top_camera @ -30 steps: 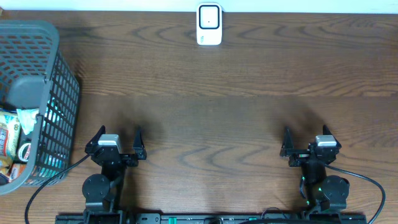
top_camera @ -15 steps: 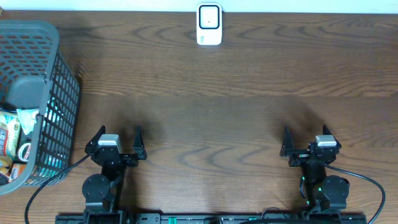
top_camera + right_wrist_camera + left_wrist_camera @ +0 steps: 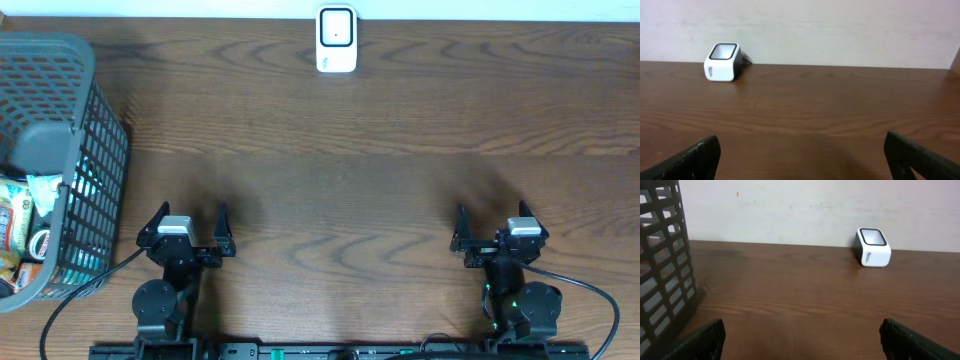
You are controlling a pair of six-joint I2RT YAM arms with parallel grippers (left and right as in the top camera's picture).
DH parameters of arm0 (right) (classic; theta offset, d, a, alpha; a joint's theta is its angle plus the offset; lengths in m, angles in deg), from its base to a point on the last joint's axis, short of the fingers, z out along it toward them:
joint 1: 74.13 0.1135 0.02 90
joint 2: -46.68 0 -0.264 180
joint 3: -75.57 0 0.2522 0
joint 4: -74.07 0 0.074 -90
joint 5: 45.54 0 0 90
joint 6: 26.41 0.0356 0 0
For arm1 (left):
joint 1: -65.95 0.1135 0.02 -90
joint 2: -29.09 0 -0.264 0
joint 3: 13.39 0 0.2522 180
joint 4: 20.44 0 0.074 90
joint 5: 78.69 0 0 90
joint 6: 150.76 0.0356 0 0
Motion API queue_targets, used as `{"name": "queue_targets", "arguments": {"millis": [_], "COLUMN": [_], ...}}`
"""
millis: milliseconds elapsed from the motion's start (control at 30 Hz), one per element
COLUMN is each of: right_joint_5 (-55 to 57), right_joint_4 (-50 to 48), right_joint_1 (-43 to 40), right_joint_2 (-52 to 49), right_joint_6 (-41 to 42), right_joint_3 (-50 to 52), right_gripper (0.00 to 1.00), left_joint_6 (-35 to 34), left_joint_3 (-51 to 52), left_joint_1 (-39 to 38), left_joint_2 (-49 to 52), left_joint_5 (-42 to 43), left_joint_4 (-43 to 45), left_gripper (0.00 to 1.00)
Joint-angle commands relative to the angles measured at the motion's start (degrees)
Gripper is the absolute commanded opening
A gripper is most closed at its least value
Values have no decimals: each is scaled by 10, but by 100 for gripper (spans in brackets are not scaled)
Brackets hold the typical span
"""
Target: Scan the item barcode
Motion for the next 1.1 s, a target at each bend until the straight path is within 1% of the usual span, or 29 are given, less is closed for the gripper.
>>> {"name": "queue_targets", "arguments": {"millis": [0, 600, 833, 967, 1067], "right_joint_5": [-1, -1, -1, -1, -1], "right_joint_4": [2, 2, 2, 2, 2], "right_joint_1": [4, 4, 4, 4, 4], "right_joint_2": [3, 3, 3, 3, 3], "right_joint_6": [10, 10, 10, 10, 10], "right_joint_3": [1, 1, 1, 1, 1], "right_gripper": [99, 99, 99, 99, 99], "left_joint_6": [3, 4, 8, 39, 62], "left_joint_3": [10, 10, 10, 10, 10], "left_joint_1": [3, 3, 3, 3, 3], "left_joint_2": [-3, -3, -3, -3, -3], "left_joint_5": [0, -1, -2, -1, -1], "left_joint_4": [-20, -17, 52, 85, 127], "left_gripper": [97, 98, 97, 98, 98]}}
